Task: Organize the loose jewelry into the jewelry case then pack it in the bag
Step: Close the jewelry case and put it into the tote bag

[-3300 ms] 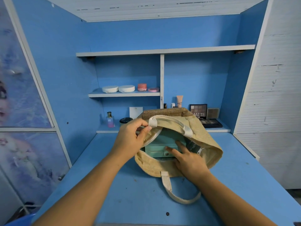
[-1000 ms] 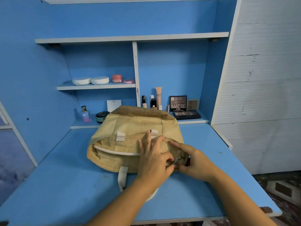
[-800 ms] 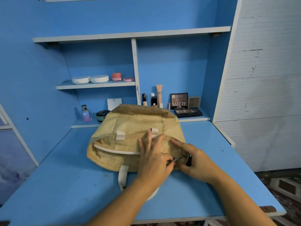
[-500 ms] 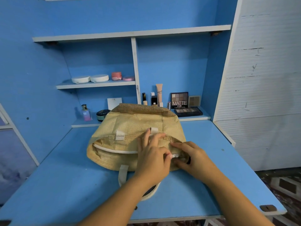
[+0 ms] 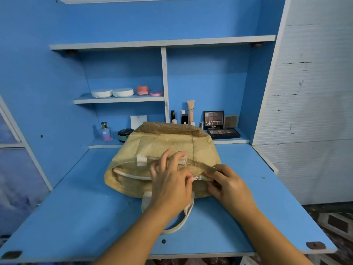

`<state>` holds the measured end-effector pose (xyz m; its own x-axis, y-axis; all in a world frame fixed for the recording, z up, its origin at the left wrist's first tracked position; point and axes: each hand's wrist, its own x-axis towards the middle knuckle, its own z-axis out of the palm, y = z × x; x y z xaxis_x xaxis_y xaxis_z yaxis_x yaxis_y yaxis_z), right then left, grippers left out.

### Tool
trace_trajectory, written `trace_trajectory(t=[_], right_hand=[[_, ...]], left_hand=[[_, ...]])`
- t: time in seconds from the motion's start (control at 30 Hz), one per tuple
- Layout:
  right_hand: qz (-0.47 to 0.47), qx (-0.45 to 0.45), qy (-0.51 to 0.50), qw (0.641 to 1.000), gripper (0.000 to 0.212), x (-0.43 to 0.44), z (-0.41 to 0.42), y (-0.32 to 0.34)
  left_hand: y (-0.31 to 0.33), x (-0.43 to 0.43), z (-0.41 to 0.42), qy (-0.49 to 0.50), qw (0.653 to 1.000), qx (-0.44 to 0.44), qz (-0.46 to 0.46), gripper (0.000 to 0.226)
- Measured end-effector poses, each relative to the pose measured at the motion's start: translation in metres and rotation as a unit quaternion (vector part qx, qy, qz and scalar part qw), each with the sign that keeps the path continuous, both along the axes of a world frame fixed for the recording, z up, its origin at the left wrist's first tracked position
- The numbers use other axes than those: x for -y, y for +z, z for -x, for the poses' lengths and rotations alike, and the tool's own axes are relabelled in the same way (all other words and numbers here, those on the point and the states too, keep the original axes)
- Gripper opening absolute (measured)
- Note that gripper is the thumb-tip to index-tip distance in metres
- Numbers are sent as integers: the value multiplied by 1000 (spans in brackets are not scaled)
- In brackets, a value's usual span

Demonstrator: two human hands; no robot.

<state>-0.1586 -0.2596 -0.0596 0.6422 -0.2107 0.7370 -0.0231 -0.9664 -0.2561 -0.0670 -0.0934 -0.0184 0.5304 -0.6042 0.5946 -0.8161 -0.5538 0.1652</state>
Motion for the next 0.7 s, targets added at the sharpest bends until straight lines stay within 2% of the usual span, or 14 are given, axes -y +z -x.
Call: trace_trajectory(t=[0.07, 0.17, 0.3, 0.43, 0.5, 0.7], right_hand=[[-11, -2, -31, 999, 17, 1, 0, 0], [-16, -5, -76, 997, 19, 4, 3, 0], [107, 4, -103, 989, 19, 0, 3, 9], [179, -14, -55, 982, 21, -18, -15, 15], [178, -16, -47, 983, 15, -24, -22, 14], [117, -6, -54, 992, 23, -10, -11, 11]], left_hand=[[3, -8, -6, 32, 999, 7, 5, 12], [2, -23, -18, 63, 998, 3, 12, 12], [-11, -35, -21, 39, 999, 3, 32, 12], [-11, -33, -17, 14, 998, -4, 58, 14], [-9, -34, -15, 19, 999, -7, 50, 9], [-6, -76, -45, 71, 996, 11, 58, 17]])
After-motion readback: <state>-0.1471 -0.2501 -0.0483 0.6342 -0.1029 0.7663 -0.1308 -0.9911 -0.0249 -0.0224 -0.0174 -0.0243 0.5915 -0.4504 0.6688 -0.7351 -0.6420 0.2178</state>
